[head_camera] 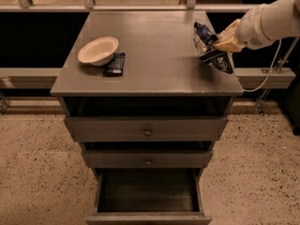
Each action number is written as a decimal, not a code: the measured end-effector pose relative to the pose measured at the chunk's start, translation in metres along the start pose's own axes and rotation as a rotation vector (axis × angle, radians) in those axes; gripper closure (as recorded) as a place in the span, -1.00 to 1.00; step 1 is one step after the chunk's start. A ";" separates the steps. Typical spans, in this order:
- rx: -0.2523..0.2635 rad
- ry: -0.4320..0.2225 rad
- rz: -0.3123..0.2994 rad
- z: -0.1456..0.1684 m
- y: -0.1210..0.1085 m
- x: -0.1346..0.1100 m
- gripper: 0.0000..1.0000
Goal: Place blue chip bag into bottom drawer
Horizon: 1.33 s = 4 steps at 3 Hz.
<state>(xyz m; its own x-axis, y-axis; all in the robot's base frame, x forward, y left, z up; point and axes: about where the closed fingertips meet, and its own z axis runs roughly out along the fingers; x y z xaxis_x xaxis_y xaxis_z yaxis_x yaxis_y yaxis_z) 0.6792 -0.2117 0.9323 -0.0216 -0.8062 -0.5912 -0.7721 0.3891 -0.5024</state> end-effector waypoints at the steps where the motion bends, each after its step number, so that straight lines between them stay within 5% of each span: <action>1: -0.089 -0.167 -0.044 -0.043 0.028 -0.033 1.00; 2: -0.248 -0.299 -0.016 -0.084 0.074 -0.039 1.00; 3: -0.457 -0.344 -0.040 -0.096 0.137 -0.019 1.00; 4: -0.550 -0.342 -0.067 -0.103 0.160 -0.016 1.00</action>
Offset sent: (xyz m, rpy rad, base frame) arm -0.2157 0.0220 0.0430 0.3669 0.2772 0.5395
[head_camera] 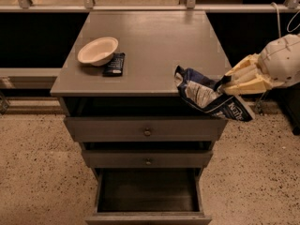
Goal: Place blue chip bag into bottom drawer
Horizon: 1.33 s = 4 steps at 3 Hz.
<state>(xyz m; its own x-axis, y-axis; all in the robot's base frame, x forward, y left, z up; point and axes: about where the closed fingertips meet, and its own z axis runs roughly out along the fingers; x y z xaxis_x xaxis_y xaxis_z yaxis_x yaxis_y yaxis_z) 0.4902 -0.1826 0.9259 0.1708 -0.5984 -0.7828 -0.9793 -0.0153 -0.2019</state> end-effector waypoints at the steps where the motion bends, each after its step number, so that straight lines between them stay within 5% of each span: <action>1: 0.010 -0.011 -0.013 0.010 -0.006 0.006 1.00; 3: 0.060 -0.194 -0.097 0.080 0.011 0.109 1.00; 4: 0.042 -0.267 -0.140 0.093 0.023 0.153 1.00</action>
Offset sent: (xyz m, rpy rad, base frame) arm 0.0176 -0.0105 -0.1739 0.2362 -0.1935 -0.0090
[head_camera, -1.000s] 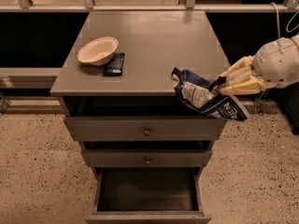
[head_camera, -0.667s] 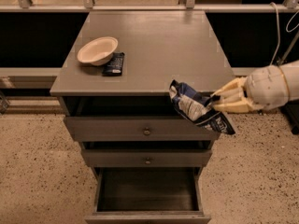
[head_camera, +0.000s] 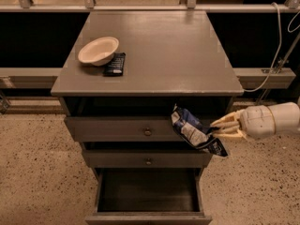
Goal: Place blue chip bag into bottom drawer
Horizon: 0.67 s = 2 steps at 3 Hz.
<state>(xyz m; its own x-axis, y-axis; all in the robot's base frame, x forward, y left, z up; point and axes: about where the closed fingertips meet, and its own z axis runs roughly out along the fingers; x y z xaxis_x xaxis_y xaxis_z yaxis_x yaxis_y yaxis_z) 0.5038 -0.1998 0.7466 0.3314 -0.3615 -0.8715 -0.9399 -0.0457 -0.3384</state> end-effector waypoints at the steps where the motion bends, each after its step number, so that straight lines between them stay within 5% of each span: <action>1: -0.077 -0.021 -0.027 -0.001 0.017 0.027 1.00; 2: -0.091 -0.028 -0.029 -0.001 0.020 0.028 1.00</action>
Offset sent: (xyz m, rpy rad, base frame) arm -0.0065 -0.0111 -0.0272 -0.0069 0.0036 0.0780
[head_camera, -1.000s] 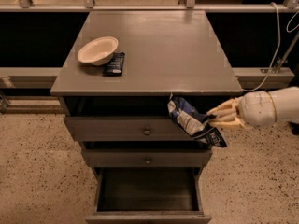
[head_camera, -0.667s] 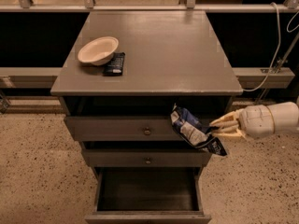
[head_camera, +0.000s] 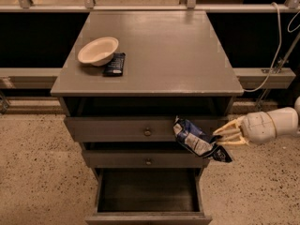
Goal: Place blue chip bag into bottom drawer
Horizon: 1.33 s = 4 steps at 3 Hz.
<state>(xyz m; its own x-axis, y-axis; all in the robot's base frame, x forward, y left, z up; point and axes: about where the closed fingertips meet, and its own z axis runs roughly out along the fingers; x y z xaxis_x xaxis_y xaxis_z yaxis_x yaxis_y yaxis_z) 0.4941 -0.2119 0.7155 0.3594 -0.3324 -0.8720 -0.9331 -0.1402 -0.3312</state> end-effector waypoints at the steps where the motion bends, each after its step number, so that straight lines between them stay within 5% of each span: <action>1: 0.037 0.014 0.031 0.008 0.001 0.015 1.00; 2: 0.092 -0.004 0.018 0.047 0.028 0.056 1.00; 4: 0.033 -0.157 -0.062 0.170 0.126 0.134 1.00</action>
Offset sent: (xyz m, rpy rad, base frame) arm -0.0452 0.0957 -0.2016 0.1178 -0.1243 -0.0845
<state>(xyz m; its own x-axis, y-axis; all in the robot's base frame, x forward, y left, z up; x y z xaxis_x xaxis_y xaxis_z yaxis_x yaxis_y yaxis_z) 0.4223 -0.1155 0.4957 0.4121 -0.1741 -0.8943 -0.9102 -0.1240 -0.3953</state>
